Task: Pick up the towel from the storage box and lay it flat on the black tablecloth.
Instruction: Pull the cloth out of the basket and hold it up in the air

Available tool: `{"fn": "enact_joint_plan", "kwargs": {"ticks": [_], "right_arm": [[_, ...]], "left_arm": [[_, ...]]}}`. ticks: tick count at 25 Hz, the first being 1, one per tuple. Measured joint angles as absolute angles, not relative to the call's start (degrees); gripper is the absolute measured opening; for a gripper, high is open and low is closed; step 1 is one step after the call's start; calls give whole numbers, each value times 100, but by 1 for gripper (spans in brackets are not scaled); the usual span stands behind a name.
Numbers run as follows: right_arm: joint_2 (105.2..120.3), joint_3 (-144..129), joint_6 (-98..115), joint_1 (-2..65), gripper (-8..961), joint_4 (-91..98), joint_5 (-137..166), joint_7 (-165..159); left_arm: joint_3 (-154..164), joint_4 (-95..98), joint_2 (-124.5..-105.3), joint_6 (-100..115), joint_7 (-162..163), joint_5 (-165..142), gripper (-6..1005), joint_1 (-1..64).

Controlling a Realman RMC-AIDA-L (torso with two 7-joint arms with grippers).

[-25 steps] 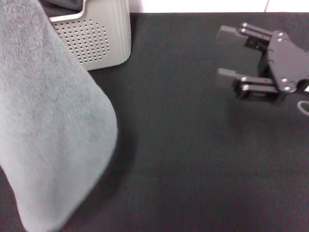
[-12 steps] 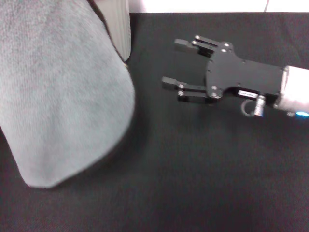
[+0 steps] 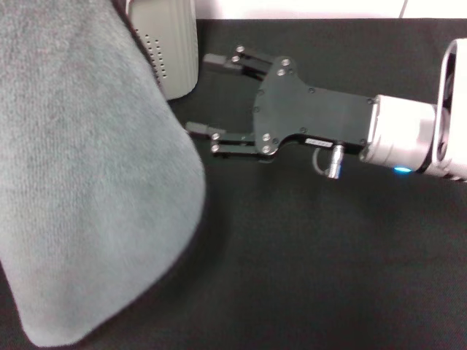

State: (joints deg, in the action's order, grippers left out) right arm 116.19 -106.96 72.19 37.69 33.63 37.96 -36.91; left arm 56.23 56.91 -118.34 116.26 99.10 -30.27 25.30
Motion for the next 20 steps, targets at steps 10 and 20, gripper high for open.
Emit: {"fn": "enact_joint_plan", "kwargs": {"ticks": [10, 20], "right_arm": [[11619, -11208, 7259, 4009, 750, 3409, 3259, -3371], [11619, -11106, 8285, 3615, 749, 3428, 3188, -3223]], "left_arm": [[5620, 5656, -11903, 11628, 9886, -3026, 23, 2507], [5502, 5195, -11859, 11628, 9709, -3029, 22, 2493]]}}
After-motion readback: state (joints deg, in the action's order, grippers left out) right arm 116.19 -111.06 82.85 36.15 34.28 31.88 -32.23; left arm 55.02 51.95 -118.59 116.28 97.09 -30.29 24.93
